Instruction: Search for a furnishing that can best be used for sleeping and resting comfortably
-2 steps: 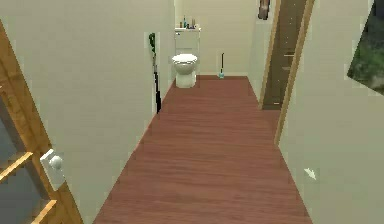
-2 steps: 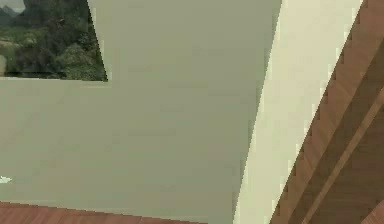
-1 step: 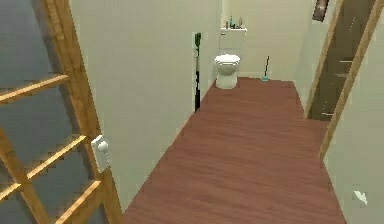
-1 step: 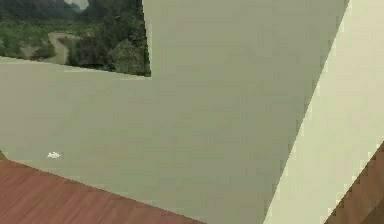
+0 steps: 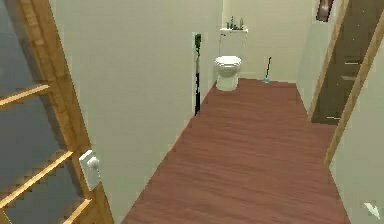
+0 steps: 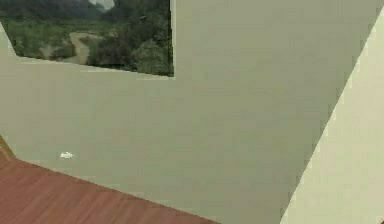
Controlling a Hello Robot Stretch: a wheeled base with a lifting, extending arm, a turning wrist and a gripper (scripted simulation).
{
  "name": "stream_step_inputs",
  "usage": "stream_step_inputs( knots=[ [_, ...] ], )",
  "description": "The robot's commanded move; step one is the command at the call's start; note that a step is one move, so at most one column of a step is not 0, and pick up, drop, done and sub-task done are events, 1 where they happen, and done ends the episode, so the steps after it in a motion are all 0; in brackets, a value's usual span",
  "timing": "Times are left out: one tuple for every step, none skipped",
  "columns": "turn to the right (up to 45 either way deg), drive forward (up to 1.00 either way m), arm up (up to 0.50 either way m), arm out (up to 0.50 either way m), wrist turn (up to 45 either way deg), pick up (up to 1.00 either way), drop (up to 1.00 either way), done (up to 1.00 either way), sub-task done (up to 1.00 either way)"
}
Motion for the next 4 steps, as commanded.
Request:
stream_step_inputs(
  knots=[
    [24.0,0.0,0.0,0.0,0.0,0.0,0.0,0.0,0.0],
    [0.0,1.0,0.0,0.0,0.0,0.0,0.0,0.0,0.0],
    [3.0,0.0,0.0,0.0,0.0,0.0,0.0,0.0,0.0],
    [0.0,1.0,0.0,0.0,0.0,0.0,0.0,0.0,0.0]
  ],
)
